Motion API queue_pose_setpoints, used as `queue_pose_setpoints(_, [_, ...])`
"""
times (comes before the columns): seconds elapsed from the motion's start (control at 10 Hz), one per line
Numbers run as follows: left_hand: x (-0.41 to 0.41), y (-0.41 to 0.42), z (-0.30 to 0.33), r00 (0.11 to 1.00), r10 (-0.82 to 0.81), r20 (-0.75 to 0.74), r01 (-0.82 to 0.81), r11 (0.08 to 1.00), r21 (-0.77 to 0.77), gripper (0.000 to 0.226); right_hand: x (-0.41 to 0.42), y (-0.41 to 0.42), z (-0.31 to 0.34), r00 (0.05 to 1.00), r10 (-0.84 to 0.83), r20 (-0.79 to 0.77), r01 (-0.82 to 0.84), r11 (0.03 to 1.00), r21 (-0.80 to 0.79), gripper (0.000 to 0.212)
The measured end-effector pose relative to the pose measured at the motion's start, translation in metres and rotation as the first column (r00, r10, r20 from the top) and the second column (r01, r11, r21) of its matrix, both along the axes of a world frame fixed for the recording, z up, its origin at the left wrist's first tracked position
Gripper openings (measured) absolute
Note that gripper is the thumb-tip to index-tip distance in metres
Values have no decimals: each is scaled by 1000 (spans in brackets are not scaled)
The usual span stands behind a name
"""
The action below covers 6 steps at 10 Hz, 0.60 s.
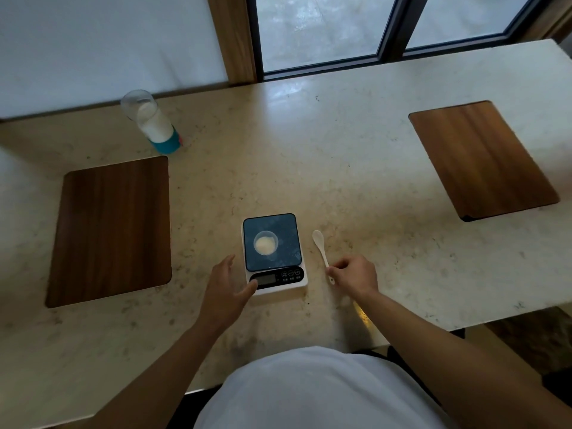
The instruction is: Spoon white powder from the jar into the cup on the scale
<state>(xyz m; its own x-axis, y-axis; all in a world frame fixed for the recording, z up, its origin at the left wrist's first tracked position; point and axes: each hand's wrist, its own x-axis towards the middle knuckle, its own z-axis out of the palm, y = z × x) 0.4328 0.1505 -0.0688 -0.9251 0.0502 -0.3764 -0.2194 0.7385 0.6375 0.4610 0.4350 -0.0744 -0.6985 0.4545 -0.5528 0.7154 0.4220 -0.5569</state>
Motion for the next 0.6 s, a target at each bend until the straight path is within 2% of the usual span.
queue_pose_setpoints(0.4, [-6, -3, -5, 998, 55, 5, -55, 998, 15, 80, -1, 1, 3, 1000, 15, 4, -15, 1000, 24, 11])
queue_pose_setpoints(0.6, [-17, 1, 1, 994, 98, -41, -96, 994, 52, 77, -15, -3, 11, 995, 68, -76, -67, 998, 18, 16])
